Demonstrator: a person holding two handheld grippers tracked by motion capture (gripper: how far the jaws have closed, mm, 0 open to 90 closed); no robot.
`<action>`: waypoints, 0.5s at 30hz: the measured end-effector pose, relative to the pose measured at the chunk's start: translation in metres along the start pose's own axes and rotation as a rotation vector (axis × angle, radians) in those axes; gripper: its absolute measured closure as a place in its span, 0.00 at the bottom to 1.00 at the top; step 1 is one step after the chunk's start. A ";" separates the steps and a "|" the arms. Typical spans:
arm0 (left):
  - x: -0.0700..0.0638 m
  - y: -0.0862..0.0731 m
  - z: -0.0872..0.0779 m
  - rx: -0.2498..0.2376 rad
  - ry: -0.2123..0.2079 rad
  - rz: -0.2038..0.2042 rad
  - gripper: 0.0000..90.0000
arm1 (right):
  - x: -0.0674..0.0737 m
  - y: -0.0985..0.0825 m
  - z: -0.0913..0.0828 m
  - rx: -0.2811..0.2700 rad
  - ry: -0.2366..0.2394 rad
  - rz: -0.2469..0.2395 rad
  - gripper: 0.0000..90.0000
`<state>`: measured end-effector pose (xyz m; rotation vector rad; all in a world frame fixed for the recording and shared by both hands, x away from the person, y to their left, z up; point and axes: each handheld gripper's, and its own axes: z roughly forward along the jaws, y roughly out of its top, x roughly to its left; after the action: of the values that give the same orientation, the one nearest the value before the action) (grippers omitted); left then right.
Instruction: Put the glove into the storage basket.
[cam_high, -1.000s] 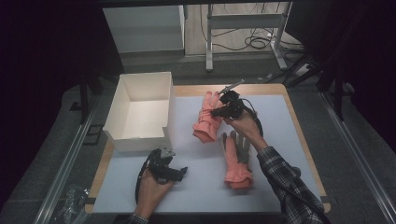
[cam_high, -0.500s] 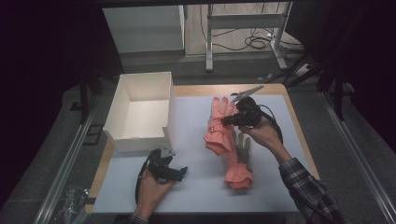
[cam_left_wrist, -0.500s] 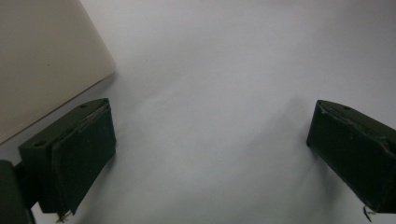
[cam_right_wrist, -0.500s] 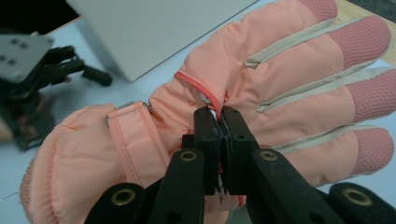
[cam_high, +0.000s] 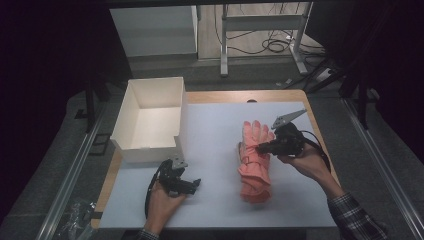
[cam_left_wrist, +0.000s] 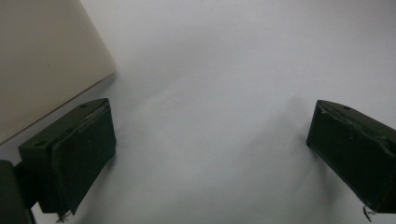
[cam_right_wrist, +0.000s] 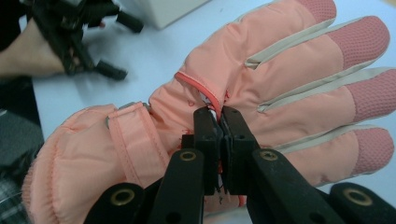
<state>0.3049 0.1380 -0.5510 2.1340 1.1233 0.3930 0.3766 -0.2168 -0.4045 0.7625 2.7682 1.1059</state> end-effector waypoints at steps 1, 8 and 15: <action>0.000 0.000 0.000 0.000 -0.001 0.000 0.01 | 0.001 -0.003 0.000 0.008 0.003 -0.005 0.95; 0.000 0.000 0.000 -0.001 0.000 0.000 0.01 | 0.001 -0.022 0.017 0.055 0.024 0.000 0.94; 0.000 0.000 0.000 0.005 0.000 0.007 0.01 | 0.001 -0.030 0.036 0.079 -0.007 -0.018 0.90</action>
<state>0.3049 0.1384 -0.5508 2.1423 1.1184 0.3938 0.3717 -0.2124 -0.4505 0.7459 2.8225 0.9941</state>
